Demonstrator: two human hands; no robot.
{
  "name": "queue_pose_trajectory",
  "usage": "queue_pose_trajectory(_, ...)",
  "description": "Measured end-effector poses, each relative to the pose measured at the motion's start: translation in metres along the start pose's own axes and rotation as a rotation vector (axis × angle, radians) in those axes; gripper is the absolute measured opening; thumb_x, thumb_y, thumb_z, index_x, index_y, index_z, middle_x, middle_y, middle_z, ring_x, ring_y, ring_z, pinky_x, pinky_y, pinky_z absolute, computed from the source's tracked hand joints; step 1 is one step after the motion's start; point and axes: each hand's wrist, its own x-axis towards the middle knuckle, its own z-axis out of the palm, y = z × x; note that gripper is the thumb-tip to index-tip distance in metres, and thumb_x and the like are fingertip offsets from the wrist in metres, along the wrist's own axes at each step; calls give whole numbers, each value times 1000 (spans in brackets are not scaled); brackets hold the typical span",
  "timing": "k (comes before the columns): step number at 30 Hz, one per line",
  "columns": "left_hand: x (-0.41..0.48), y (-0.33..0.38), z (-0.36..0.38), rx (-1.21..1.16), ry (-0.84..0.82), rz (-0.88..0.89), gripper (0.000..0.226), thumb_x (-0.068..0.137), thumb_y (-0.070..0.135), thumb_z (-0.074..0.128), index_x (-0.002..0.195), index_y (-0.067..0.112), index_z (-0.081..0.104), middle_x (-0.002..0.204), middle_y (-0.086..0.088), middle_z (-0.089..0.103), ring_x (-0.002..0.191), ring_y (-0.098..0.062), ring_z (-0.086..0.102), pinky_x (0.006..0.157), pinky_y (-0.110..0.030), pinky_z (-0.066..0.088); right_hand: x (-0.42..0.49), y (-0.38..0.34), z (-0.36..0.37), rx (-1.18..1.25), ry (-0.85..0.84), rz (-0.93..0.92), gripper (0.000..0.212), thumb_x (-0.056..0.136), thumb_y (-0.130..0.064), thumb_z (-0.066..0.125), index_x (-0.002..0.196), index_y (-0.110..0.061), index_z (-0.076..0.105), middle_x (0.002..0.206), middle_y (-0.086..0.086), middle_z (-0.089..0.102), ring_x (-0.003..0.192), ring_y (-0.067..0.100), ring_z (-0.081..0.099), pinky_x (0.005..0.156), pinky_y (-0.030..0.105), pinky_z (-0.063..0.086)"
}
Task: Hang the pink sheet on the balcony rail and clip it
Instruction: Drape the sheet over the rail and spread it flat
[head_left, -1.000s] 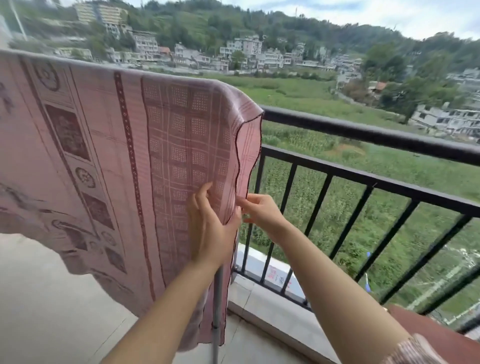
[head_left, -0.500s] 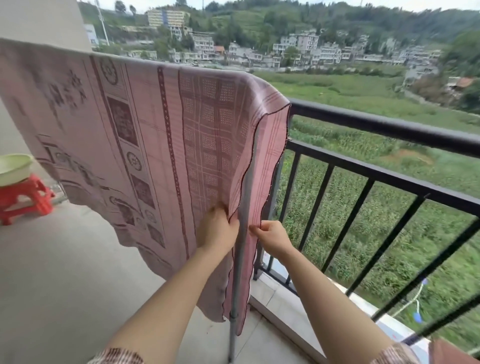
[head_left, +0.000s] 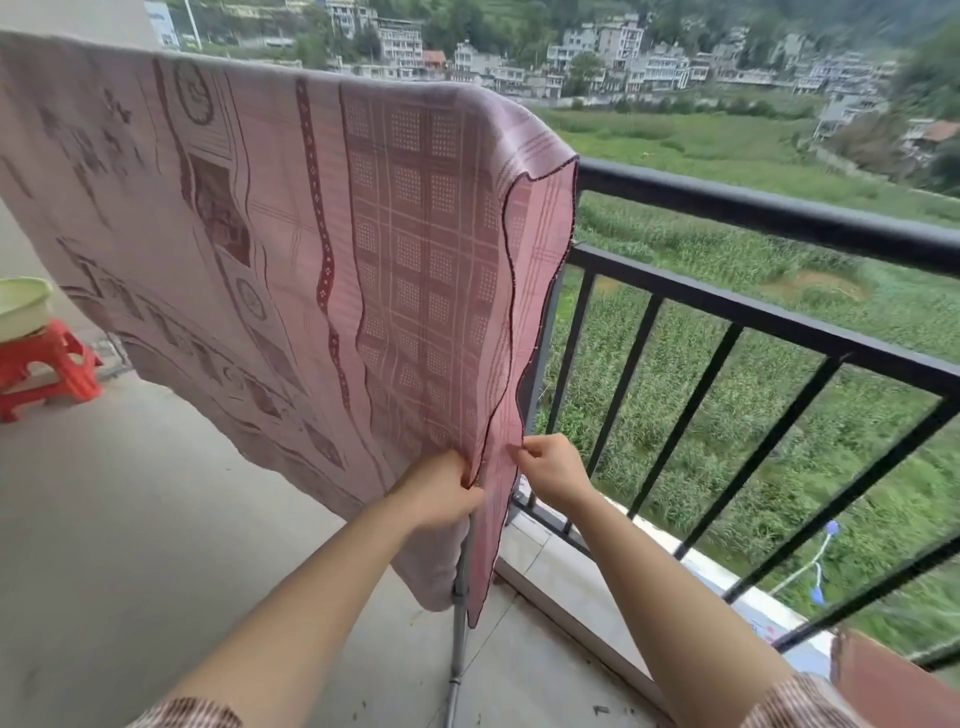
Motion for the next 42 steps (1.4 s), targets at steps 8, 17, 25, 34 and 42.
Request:
queue_pose_trajectory(8,-10,18,18,-58,-62,28,32,77,22,55,54,19,33,52,3,34,51,-15,35,49,-25,25,3,9,-14,121,-16,73,42,88,-34,59,64,0,60,58,16,45,58,15,42,56,25,34)
queue_pose_trajectory(17,1,4,-14,56,14,-5,14,84,27,63,96,20,66,95,3,66,85,-14,62,71,-27,49,-15,-34,-61,140,-66,-11,33,85,-1,61,118,-3,64,112,13,69,91,16,66,77,22,54)
queue_pose_trajectory(25,-15,49,-89,-109,763,263,17,84,18,62,101,19,61,112,-1,56,98,-18,56,77,-21,46,-26,-105,-95,271,271,-233,33,87,-24,66,117,-11,62,100,3,69,89,13,66,85,34,55)
queue_pose_trajectory(34,17,92,-210,66,958,537,44,96,29,40,139,19,40,146,-8,38,136,-25,31,112,-46,22,-20,-199,-141,-135,704,-581,53,89,-16,61,138,-28,47,126,2,61,100,9,57,84,29,51)
queue_pose_trajectory(42,19,94,-181,119,991,765,41,90,22,52,129,12,47,137,-13,44,133,-27,30,114,-45,21,-41,-166,-144,460,662,-318,18,92,-11,59,105,-2,67,84,5,71,65,6,65,60,13,50)
